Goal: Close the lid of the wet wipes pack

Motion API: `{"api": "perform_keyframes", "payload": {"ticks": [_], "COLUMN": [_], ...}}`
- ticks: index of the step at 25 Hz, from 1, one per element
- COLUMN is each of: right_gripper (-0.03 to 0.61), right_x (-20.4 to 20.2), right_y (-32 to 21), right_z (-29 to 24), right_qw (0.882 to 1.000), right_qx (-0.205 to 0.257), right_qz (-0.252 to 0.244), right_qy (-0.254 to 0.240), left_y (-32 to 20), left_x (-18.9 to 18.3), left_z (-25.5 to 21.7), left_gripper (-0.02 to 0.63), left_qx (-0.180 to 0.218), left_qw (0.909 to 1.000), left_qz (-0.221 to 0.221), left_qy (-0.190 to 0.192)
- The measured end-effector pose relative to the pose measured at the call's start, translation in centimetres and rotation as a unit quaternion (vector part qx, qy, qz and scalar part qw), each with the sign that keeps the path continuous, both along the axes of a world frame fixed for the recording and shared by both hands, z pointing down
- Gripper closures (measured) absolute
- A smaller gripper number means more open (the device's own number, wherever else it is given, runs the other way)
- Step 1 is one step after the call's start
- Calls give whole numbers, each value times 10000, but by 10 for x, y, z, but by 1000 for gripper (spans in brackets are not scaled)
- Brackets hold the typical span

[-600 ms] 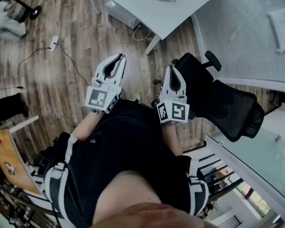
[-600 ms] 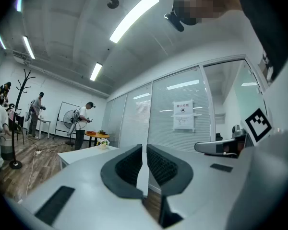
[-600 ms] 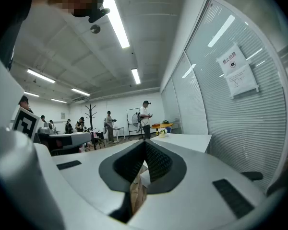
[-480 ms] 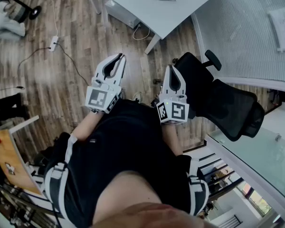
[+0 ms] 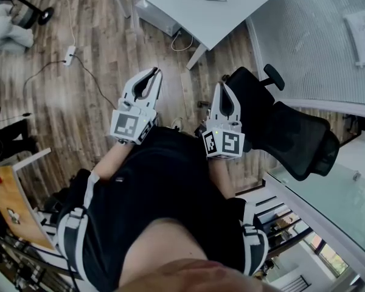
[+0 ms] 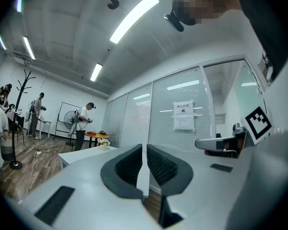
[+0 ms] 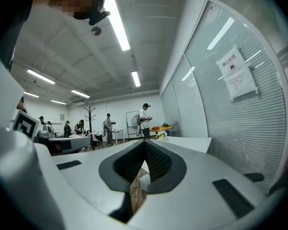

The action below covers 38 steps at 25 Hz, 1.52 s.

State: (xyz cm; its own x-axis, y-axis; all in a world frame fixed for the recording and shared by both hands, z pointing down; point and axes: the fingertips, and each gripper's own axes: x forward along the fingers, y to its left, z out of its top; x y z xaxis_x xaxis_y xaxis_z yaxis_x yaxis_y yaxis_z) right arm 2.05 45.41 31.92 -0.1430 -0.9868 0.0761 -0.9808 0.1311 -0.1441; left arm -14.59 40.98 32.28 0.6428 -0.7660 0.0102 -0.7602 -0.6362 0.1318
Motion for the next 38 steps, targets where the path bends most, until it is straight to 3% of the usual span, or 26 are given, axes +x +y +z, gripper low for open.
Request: {"api": "perform_keyframes", "payload": {"ticks": [2, 4, 21, 30, 38], "right_gripper": [538, 351, 371, 371, 371], "right_x": [-1, -2, -44, 16, 83], "right_y": [-2, -5, -32, -127, -244], "right_z": [-7, -4, 20, 37, 29], "right_qw": [9999, 10000, 9982, 9981, 9995], "right_qx": [128, 66, -284, -295, -264], "right_qz": [30, 24, 534, 532, 119], "right_qy": [-44, -30, -8, 35, 97], "left_y": [-1, -1, -31, -123, -234], "left_x": [-3, -6, -55, -7, 71], "left_z": [-2, -2, 24, 38, 21], "left_gripper": [568, 568, 568, 568, 568], "left_qx": [19, 23, -288, -321, -205], "left_qw": [10000, 10000, 9987, 9990, 9997], "left_qz": [11, 20, 420, 312, 132], "left_qy": [8, 13, 15, -60, -15]}}
